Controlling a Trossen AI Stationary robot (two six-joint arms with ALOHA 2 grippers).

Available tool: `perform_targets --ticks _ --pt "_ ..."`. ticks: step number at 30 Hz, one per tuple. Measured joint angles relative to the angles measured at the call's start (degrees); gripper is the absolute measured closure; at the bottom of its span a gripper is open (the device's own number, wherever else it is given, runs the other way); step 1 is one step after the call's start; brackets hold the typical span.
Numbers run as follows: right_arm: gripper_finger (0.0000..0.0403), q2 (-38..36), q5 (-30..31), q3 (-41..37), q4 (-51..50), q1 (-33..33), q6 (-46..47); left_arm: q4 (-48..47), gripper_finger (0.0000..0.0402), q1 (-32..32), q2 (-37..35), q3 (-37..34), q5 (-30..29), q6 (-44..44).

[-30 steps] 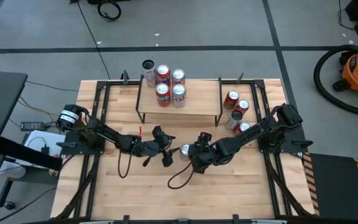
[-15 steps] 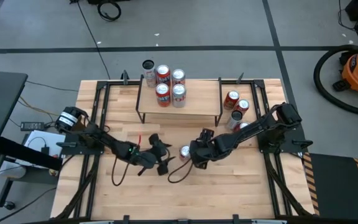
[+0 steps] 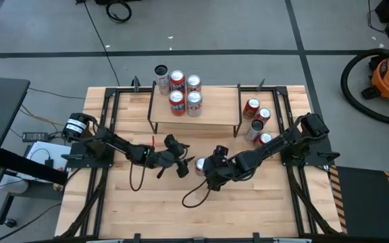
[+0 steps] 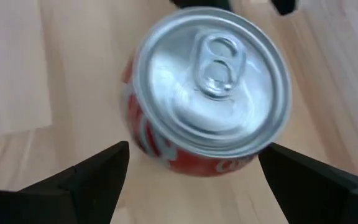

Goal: Place canned beverage on shelf
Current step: Put the bottom red and white soda can on the shelf

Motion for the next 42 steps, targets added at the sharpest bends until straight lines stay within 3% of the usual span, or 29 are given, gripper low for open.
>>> perform_targets --ticks 11,22,24,28,31,38,42 --pt "0.0035 0.00 1.10 0.02 -7.71 -4.30 -3.13 -0.67 0.0125 -6.16 0.00 0.00 1.49 -0.58" --pt "0.0035 0.00 -3.02 0.02 -12.84 -2.01 1.97 -11.08 0.0125 -9.82 0.00 0.00 -4.11 -4.06" --pt "0.0035 0.00 -3.70 0.02 -13.10 -0.90 3.47 -11.61 0.0125 -9.84 0.00 0.00 -1.61 -4.05" --pt "0.0035 0.00 -4.63 0.02 -12.54 1.03 6.14 -11.52 0.0125 -8.58 0.00 0.00 9.68 -4.32" --pt "0.0035 0.00 -7.11 0.15 -12.09 1.67 7.51 -12.87 0.0125 -8.15 0.00 -0.02 12.14 -4.41" --pt "0.0035 0.02 -5.88 3.62 -11.65 2.08 6.44 -11.13 0.0125 -8.07 -0.04 -0.02 12.19 -2.67" --pt "0.0035 0.02 -2.55 3.93 -10.89 0.45 3.86 -10.01 0.0125 -7.20 -0.07 0.00 3.85 0.27"
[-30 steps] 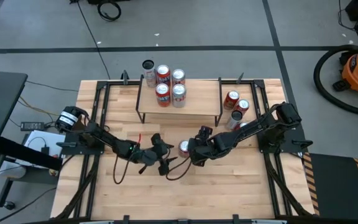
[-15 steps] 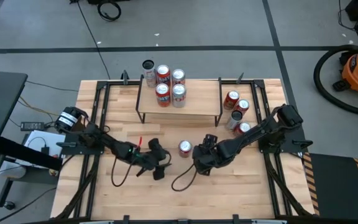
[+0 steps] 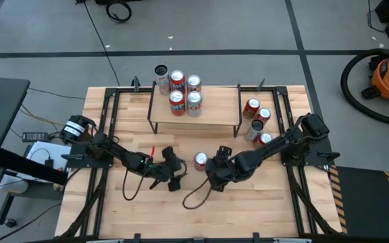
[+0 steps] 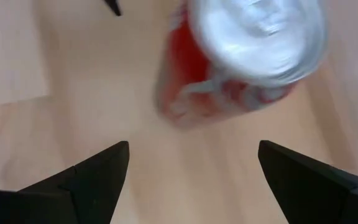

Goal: Place canned beverage on shelf
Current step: Put the bottom red and white soda can on the shelf

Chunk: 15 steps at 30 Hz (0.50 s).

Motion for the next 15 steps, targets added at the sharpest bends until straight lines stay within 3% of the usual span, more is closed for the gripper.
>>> perform_targets --ticks 6,9,15 --pt "0.0035 0.00 -0.05 -0.01 2.65 -2.72 -3.42 1.42 0.0125 3.45 0.00 0.00 -13.43 1.07" --pt "0.0035 0.00 -0.95 -0.02 4.72 -3.55 -5.13 4.26 0.0125 5.56 0.00 0.00 -12.74 1.07" --pt "0.0035 0.00 -1.03 -0.02 4.61 -4.78 -8.03 7.40 0.0125 6.48 0.00 0.00 -2.69 0.94"
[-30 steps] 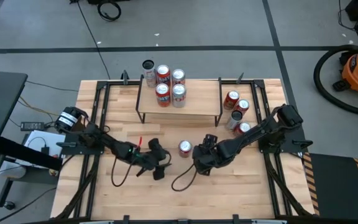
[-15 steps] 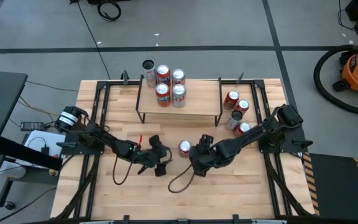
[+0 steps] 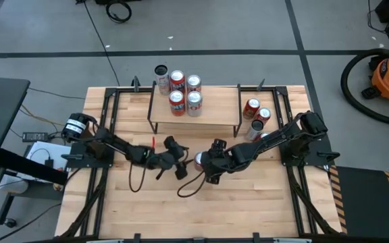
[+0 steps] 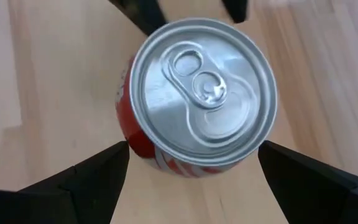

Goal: Place canned beverage on shelf
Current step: Put the bottom red and white soda can on the shelf

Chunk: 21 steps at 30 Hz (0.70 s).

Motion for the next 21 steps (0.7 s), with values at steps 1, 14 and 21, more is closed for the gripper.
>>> perform_targets --ticks 1,14,21 --pt "0.0035 0.00 -0.01 0.00 -0.34 -0.14 -0.72 -0.22 0.0125 -0.45 0.00 0.00 0.37 -0.16" --pt "0.0035 0.00 0.02 -0.02 -5.84 -1.45 -2.77 -6.13 0.0125 -7.07 0.00 0.00 -8.61 -1.42" --pt "0.0035 0.00 1.03 -0.02 -2.47 0.74 0.13 -4.57 0.0125 -2.38 0.00 0.00 -12.25 -1.10"
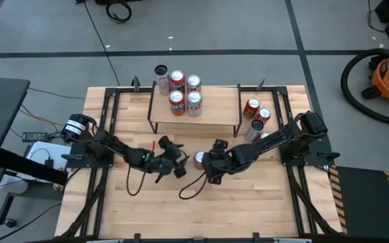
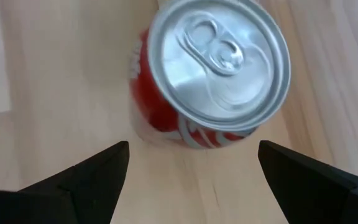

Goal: Place canned beverage on shelf
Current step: Put the bottom red and white soda can on the shelf

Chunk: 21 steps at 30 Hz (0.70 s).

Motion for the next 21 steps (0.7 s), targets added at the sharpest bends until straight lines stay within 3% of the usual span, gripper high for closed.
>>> perform_targets --ticks 9,21 --pt "0.0035 0.00 2.07 0.00 0.80 0.17 -1.34 7.57 0.0125 3.45 -0.02 0.00 8.08 2.59" --pt "0.0035 -0.02 1.61 -0.02 -3.94 -2.83 -5.02 3.10 0.0125 -2.25 -0.02 0.00 7.85 2.01"
